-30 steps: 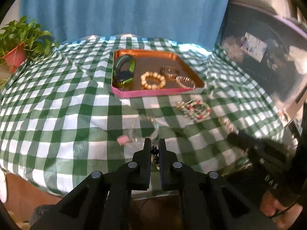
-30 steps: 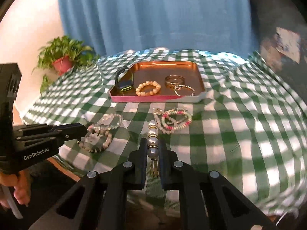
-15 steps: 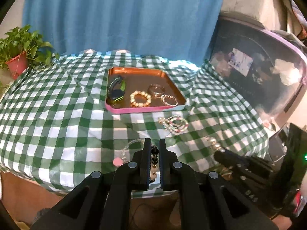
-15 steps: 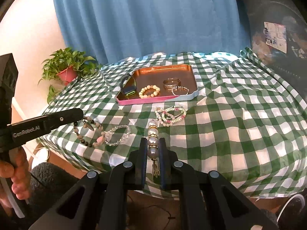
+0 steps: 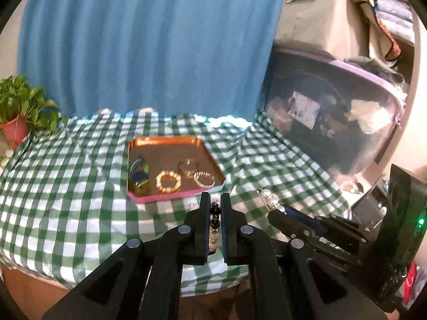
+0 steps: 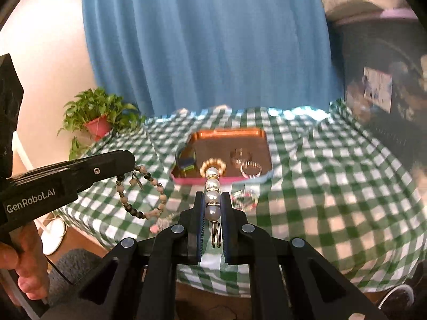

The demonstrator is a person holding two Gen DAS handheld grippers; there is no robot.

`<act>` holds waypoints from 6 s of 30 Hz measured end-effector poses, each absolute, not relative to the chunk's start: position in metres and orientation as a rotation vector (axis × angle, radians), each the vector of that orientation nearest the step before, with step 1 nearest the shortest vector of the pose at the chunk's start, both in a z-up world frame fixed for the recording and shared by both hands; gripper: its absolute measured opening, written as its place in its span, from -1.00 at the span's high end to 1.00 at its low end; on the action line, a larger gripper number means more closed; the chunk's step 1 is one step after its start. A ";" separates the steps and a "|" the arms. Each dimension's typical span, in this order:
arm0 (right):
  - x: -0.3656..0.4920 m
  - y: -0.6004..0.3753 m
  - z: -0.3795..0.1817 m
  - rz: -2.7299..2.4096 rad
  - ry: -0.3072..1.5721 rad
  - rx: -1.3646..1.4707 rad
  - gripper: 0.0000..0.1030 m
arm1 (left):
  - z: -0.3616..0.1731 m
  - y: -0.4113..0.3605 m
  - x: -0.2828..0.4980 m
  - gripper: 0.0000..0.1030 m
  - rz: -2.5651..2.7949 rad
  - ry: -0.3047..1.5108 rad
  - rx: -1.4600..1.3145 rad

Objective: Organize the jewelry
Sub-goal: 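Lift the charm bracelet with the left gripper while the right lifts the pearl pin toward the tray, then lower both held pieces into the tray and open both grippers, then withdraw both open grippers from the tray toward the remaining bracelets, then grasp the crystal bead bracelet with the left gripper while the right grasps the pink-white beaded bracelet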

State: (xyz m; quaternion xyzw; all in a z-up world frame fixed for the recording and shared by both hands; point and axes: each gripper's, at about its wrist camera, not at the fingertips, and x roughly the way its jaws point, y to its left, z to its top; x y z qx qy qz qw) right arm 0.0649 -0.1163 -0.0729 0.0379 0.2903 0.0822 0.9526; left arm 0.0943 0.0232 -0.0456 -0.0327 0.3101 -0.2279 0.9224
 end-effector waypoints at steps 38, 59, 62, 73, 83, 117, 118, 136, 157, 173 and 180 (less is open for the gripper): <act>0.254 -0.139 -0.131 0.217 0.660 0.022 0.81 | -0.122 0.003 0.275 0.85 -0.427 0.731 -0.032; 0.348 -0.156 -0.201 0.164 0.786 0.053 0.81 | -0.202 0.013 0.384 0.85 -0.409 0.781 -0.072; 0.352 -0.157 -0.207 0.141 0.813 0.044 0.81 | -0.204 0.005 0.385 0.85 -0.394 0.775 -0.003; 0.339 -0.158 -0.196 0.169 0.770 0.070 -0.37 | -0.187 -0.011 0.357 -0.25 -0.315 0.697 0.156; 0.264 -0.190 -0.160 0.089 0.681 0.161 -0.37 | -0.155 0.021 0.276 -0.67 -0.287 0.728 0.054; 0.005 -0.125 -0.046 0.150 0.554 0.074 -0.37 | -0.036 0.057 0.027 -0.68 -0.049 0.666 0.036; 0.004 -0.124 -0.046 0.154 0.552 0.073 -0.37 | -0.036 0.056 0.026 -0.68 -0.035 0.661 0.045; 0.041 -0.126 -0.083 0.198 0.576 0.093 -0.37 | -0.090 0.062 0.077 -0.68 -0.133 0.729 0.012; 0.157 -0.161 -0.187 0.121 0.820 0.196 0.68 | -0.212 0.066 0.168 0.20 -0.322 0.981 -0.027; 0.210 -0.158 -0.220 0.100 0.894 0.143 0.89 | -0.233 0.058 0.181 0.83 -0.287 0.975 0.097; 0.180 -0.156 -0.218 0.098 0.891 0.079 0.90 | -0.233 0.058 0.180 0.83 -0.290 0.974 0.096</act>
